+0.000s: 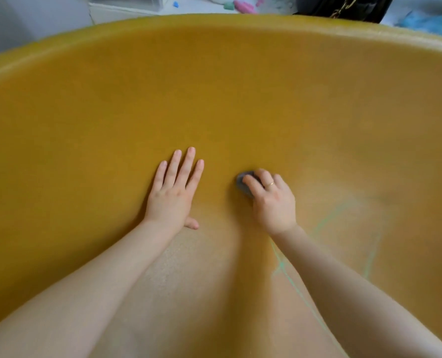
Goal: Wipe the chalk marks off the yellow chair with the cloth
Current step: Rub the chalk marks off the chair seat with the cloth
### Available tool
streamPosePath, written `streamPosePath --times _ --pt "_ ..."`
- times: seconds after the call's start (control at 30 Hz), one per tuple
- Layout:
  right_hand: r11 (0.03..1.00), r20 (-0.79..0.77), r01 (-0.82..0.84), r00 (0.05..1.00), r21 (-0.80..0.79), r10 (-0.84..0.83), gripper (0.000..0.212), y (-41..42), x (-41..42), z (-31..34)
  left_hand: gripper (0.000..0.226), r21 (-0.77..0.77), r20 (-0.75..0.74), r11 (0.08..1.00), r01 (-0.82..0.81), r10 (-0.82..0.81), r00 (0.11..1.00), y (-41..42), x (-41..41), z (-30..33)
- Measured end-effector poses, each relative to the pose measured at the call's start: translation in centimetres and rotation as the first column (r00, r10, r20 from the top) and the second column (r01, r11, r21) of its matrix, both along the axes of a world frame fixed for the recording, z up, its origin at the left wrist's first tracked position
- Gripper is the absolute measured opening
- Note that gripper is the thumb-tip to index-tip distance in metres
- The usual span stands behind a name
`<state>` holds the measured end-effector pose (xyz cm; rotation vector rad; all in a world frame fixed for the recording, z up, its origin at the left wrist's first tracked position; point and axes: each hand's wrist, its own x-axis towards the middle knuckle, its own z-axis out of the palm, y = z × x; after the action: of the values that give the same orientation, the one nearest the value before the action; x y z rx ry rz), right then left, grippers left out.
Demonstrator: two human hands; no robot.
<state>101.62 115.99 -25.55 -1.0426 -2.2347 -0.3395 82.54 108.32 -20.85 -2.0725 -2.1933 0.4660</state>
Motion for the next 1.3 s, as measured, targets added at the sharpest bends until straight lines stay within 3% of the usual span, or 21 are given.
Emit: streamPosePath --times 0.1,0.17,0.3,0.4,0.47,0.53,0.63,0.73,0.83,0.97,1.07,1.2,1.3 --pt "0.984 0.023 -0.028 0.999 -0.176 0.032 0.023 -3.1 0.1 -1.3 0.135 -0.005 -0.005 1.0 -0.01 0.01 1.0 -0.3 0.4 0.5" --pt "0.986 0.119 -0.068 0.989 -0.151 0.086 0.021 -2.1 0.4 0.1 0.134 -0.011 -0.003 1.0 -0.014 0.014 1.0 -0.3 0.4 0.7" --pt "0.994 0.125 -0.014 0.992 0.11 0.0 0.02 4.3 1.2 7.0 0.134 -0.034 -0.024 0.999 -0.012 0.011 1.0 -0.2 0.5 0.6" --pt "0.932 -0.027 0.12 0.993 0.342 -0.118 0.028 8.4 0.7 11.5 0.134 -0.036 -0.025 0.999 -0.011 0.01 1.0 0.0 0.3 0.1" --pt "0.907 -0.157 0.22 0.972 0.36 -0.174 0.031 9.4 -0.2 11.6 0.133 -0.037 -0.021 0.999 -0.01 0.01 1.0 0.0 0.3 -0.2" --pt "0.917 -0.234 0.252 0.955 0.308 -0.183 0.032 9.1 -0.9 10.2 0.132 -0.038 -0.014 0.999 -0.018 0.017 1.0 0.1 0.3 -0.3" --pt "0.975 -0.083 0.093 0.993 0.201 -0.078 0.023 5.2 0.2 5.0 0.133 -0.049 -0.018 0.999 -0.02 0.019 1.0 -0.1 0.7 0.1" --pt "0.994 -0.001 -0.037 0.999 -0.098 0.037 0.017 -0.8 1.3 -0.1 0.132 -0.054 -0.026 0.997 -0.047 0.046 0.999 -0.2 1.1 0.7" --pt "0.916 -0.036 -0.019 0.999 -0.4 0.005 0.022 -4.3 1.0 -1.3 0.128 -0.094 -0.004 0.992 -0.079 0.079 0.997 -0.2 2.2 1.8" --pt "0.781 -0.022 -0.196 0.973 -0.593 0.228 0.028 -10.1 2.8 -2.5 0.114 -0.178 0.068 0.981 -0.074 0.088 0.994 -2.1 3.3 1.6" --pt "0.774 0.078 -0.24 0.934 -0.586 0.348 0.031 -11.5 4.1 -2.3 0.112 -0.333 0.089 0.943 -0.01 0.042 0.995 -5.2 3.9 0.6" --pt "0.918 0.076 -0.123 0.984 -0.378 0.163 0.031 -5.1 3.4 -0.2 0.122 -0.394 0.111 0.919 -0.007 0.055 0.992 -8.0 4.6 -0.7" --pt "0.945 0.082 -0.06 0.992 -0.321 0.091 0.02 -2.1 3.2 0.7 0.126 -0.369 0.122 0.929 -0.009 0.057 0.991 -9.0 4.4 -1.5"
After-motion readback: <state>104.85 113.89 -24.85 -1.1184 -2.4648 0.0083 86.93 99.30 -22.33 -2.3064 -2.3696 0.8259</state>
